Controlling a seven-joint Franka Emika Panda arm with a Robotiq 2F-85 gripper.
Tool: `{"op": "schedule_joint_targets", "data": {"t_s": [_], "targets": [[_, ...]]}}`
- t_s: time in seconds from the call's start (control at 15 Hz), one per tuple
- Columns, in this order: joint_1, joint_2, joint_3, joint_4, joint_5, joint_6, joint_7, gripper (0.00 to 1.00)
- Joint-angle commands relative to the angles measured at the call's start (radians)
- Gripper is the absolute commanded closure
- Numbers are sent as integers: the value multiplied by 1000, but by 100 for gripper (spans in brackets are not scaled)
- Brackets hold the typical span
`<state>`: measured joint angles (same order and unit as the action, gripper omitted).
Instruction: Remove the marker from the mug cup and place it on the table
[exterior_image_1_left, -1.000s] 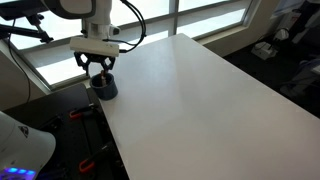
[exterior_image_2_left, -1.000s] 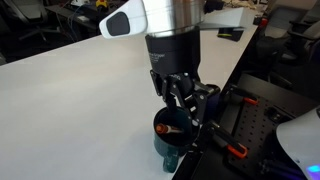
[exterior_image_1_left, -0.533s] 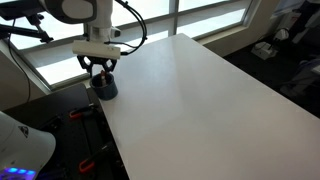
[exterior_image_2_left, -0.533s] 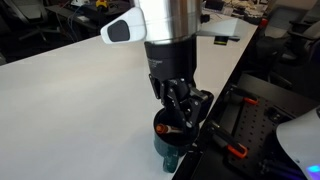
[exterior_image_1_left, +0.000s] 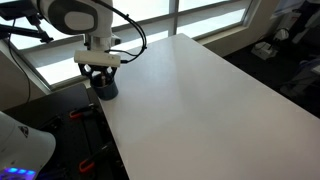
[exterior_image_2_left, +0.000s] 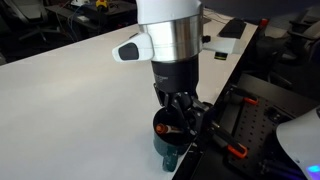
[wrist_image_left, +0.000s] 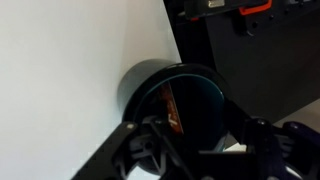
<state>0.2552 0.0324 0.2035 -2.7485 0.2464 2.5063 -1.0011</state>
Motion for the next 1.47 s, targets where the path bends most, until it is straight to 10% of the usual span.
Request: {"op": "schedule_joint_targets", "data": {"t_s": [0.0, 0.47, 0.53, 0.87, 1.4], "targets": [[-16, 5, 15, -18, -16, 37, -6, 53], [-21, 10, 14, -15, -21, 34, -2, 47], [-22, 7, 13, -11, -17, 23, -3, 22], [-26, -23, 17, 7, -2, -19, 3, 0], [-22, -21, 25, -2, -6, -13, 3, 22]]}}
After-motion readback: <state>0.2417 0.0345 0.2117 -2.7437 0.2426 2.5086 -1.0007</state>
